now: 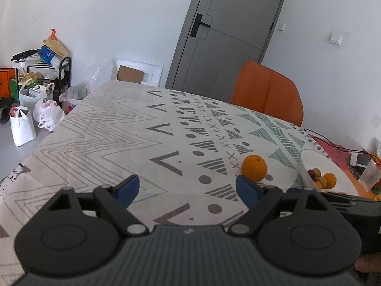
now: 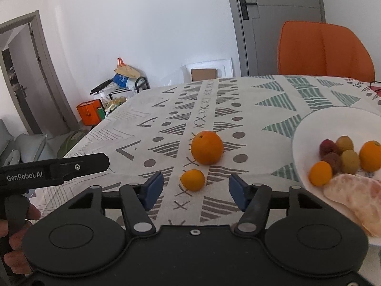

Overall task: Organize fruits
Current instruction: 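Grasp the small mandarin with the right tool while the left tool grasps the large orange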

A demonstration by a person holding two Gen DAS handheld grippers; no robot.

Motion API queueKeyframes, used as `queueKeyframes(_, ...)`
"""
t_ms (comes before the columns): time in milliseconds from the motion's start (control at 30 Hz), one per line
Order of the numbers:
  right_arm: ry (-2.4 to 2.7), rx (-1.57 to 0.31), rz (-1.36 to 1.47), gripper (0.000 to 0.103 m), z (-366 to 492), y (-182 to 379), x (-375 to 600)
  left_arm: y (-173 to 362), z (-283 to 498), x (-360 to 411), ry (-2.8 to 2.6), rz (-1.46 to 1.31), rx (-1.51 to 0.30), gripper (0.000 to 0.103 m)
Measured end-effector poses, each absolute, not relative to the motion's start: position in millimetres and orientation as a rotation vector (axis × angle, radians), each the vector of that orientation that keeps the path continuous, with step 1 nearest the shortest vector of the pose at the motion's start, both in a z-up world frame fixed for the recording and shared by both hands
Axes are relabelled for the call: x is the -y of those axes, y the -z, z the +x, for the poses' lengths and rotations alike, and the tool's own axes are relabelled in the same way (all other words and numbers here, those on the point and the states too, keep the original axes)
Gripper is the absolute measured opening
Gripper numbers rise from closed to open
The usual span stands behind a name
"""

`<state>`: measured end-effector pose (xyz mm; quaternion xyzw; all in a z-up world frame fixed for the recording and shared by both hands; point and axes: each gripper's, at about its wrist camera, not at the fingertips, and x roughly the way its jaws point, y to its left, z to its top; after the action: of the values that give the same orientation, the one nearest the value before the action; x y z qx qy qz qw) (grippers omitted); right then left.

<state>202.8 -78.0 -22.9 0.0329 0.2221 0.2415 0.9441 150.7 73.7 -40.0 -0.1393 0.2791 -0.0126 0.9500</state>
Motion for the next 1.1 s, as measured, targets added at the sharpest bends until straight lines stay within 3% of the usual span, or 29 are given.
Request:
queueKeyframes(333,-0.499,-0.508,0.024,0.048,221.6,29.2,56.5,46.9,165.9,-80.0,0.037,-0.291,-0.596,0.078)
queueKeyframes(367,-0.496,-0.497,0.008,0.045,222.0,30.7,54.5,47.9,167.2,-79.5,0.037,-0.285,-0.601,0.076)
queueKeyframes(433,-0.476,-0.490,-0.014,0.025,221.8,30.6,53.0,49.8,170.5,-78.3,0.040,-0.280,-0.613,0.074)
queueKeyframes(1100,-0.422,-0.404,0.101,0.024,202.7,4.9,119.1,42.3,194.8,-25.1,0.132,-0.219,-0.592,0.068)
